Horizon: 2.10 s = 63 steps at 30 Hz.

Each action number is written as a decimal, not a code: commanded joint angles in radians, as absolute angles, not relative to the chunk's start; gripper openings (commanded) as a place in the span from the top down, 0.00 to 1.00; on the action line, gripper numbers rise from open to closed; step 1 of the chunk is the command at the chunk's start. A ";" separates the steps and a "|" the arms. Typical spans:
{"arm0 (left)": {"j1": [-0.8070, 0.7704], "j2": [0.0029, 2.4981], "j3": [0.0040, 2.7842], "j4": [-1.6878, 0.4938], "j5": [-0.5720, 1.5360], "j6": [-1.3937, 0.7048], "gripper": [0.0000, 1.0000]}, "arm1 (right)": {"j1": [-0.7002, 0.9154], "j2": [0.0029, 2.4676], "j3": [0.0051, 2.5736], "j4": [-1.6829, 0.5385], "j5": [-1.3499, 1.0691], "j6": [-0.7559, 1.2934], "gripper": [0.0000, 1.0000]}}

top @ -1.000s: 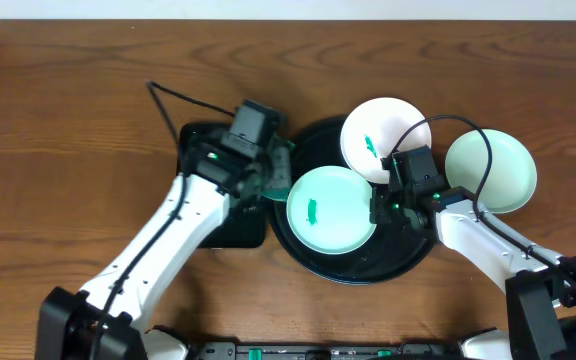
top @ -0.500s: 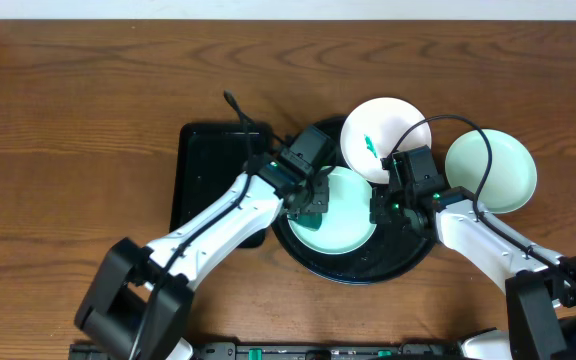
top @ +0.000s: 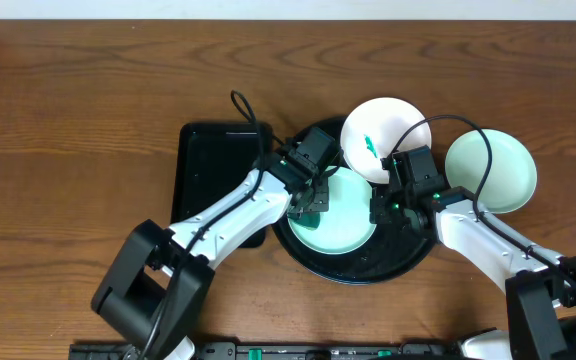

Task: Clean dirty plates on tray and stack at the side
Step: 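Move the sponge right onto the green-streaked plate with the left gripper, then scrub the green streak on the plate with the sponge, left gripper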

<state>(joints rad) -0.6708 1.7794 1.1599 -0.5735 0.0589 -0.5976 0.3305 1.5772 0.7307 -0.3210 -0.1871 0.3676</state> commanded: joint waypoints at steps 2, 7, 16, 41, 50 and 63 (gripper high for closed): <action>-0.671 1.810 1.170 -0.560 0.013 -0.604 0.92 | 0.336 1.588 0.723 -0.329 -0.200 0.381 0.99; -0.671 1.832 1.167 -0.558 0.014 -0.604 0.93 | 0.336 1.588 0.723 -0.332 -0.200 0.381 0.99; -0.674 1.920 1.166 -0.554 0.014 -0.604 0.93 | 0.336 1.588 0.723 -0.332 -0.200 0.380 0.99; -0.673 2.038 1.166 -0.452 0.386 -0.577 0.92 | 0.336 1.588 0.723 -0.332 -0.200 0.380 0.99; -0.672 2.017 1.171 -0.409 0.516 -0.578 0.93 | 0.336 1.588 0.723 -0.332 -0.200 0.380 0.99; -0.638 1.695 1.171 -0.418 0.474 -0.578 0.93 | 0.336 1.588 0.723 -0.332 -0.200 0.381 0.99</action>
